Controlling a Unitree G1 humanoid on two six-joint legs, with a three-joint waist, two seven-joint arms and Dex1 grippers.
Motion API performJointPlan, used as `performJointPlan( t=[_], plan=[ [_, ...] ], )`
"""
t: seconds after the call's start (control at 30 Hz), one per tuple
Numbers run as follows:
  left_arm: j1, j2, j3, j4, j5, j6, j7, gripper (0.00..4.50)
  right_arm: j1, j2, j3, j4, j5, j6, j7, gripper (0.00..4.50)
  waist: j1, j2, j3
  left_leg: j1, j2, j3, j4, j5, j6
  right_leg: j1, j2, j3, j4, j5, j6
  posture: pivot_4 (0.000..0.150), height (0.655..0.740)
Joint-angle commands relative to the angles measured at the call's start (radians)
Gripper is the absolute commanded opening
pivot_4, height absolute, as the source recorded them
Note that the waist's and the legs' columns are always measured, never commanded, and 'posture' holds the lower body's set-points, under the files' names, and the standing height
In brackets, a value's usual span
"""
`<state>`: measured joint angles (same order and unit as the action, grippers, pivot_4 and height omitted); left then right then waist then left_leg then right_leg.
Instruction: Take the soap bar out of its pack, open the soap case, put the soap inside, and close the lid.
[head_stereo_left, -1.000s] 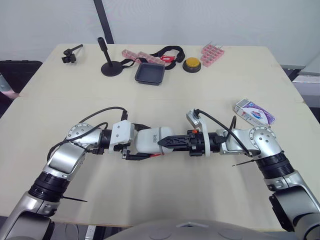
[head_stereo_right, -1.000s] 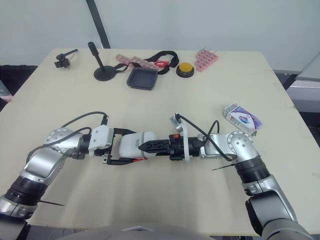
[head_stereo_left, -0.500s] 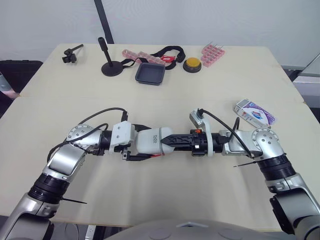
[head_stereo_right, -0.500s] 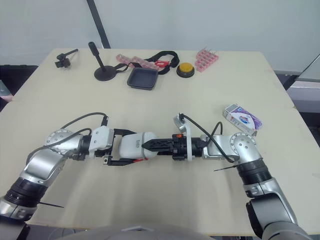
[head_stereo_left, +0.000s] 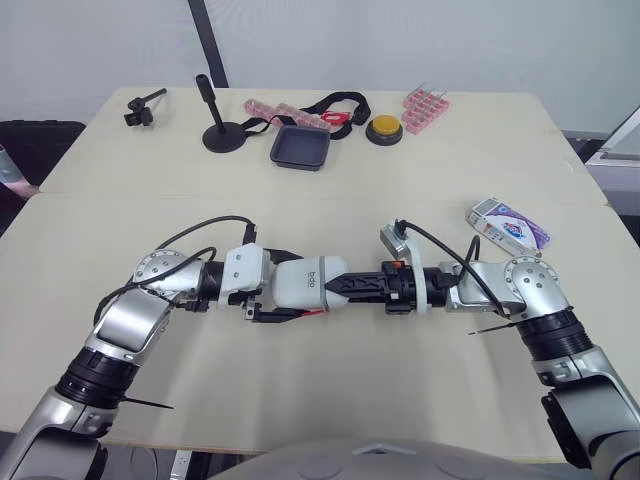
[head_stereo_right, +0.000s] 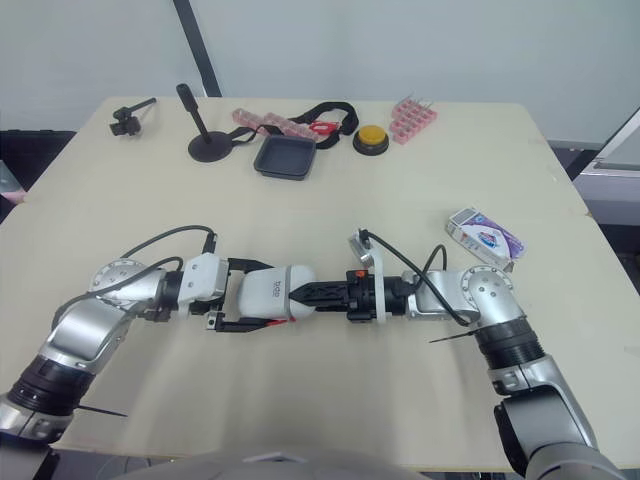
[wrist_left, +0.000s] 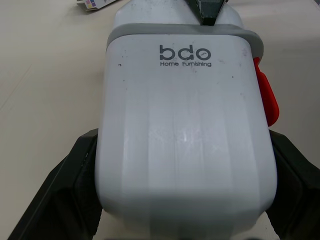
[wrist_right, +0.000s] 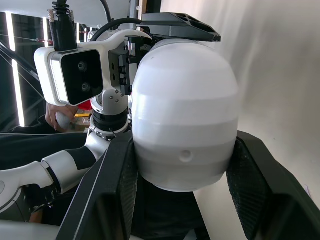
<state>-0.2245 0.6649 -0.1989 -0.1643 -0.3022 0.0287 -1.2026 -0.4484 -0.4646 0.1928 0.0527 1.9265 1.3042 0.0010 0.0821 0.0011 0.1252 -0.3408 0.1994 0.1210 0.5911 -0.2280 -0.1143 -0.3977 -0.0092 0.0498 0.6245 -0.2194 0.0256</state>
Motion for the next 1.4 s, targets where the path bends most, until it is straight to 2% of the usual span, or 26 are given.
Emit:
performJointPlan(
  t=[0.03, 0.53, 0.9, 1.17, 1.3, 1.4],
  plan=[
    [0.004, 0.016, 0.009, 0.005, 0.010, -0.005, -0.006, 3.49, 0.007, -0.028, -0.043, -0.037, 0.046, -0.001, 0.017, 2.02, 0.000, 0.000, 0.000, 0.000, 0.000, 0.000, 0.000, 0.000, 0.000, 0.000, 0.000, 0.000, 0.000, 0.000, 0.000, 0.150, 0.7400],
    [0.002, 0.018, -0.010, 0.012, 0.009, -0.013, -0.009, 3.49, -0.025, -0.106, -0.054, -0.013, 0.046, 0.010, 0.057, 2.02, 0.000, 0.000, 0.000, 0.000, 0.000, 0.000, 0.000, 0.000, 0.000, 0.000, 0.000, 0.000, 0.000, 0.000, 0.000, 0.150, 0.7400],
    [0.015, 0.008, -0.004, 0.011, 0.018, -0.018, 0.000, 3.49, -0.013, -0.115, -0.087, -0.038, 0.046, -0.017, 0.047, 2.02, 0.002, 0.000, 0.000, 0.000, 0.000, 0.000, 0.000, 0.000, 0.001, 0.000, 0.000, 0.000, 0.000, 0.000, 0.000, 0.150, 0.7400],
    [0.011, 0.013, 0.009, 0.039, 0.018, -0.038, -0.006, 3.49, 0.040, -0.243, -0.144, -0.127, 0.046, -0.056, -0.025, 2.02, 0.013, 0.000, 0.000, 0.000, 0.000, 0.000, 0.000, 0.000, 0.001, 0.000, 0.000, 0.000, -0.001, 0.000, 0.000, 0.150, 0.7400],
    [-0.009, -0.003, 0.001, 0.108, 0.030, -0.075, -0.014, 3.49, 0.050, -0.372, -0.152, -0.206, 0.046, -0.091, -0.145, 2.02, 0.016, 0.000, 0.000, 0.000, 0.000, 0.000, 0.000, 0.000, 0.001, 0.001, 0.000, 0.000, 0.000, 0.000, 0.000, 0.150, 0.7400],
    [-0.033, -0.024, -0.013, 0.136, 0.037, -0.091, -0.019, 3.49, 0.047, -0.423, -0.154, -0.211, 0.046, -0.115, -0.215, 2.02, 0.016, -0.001, 0.000, 0.000, 0.000, 0.000, 0.001, 0.000, 0.000, 0.001, 0.000, 0.000, 0.000, 0.000, 0.000, 0.150, 0.7400]
  ],
)
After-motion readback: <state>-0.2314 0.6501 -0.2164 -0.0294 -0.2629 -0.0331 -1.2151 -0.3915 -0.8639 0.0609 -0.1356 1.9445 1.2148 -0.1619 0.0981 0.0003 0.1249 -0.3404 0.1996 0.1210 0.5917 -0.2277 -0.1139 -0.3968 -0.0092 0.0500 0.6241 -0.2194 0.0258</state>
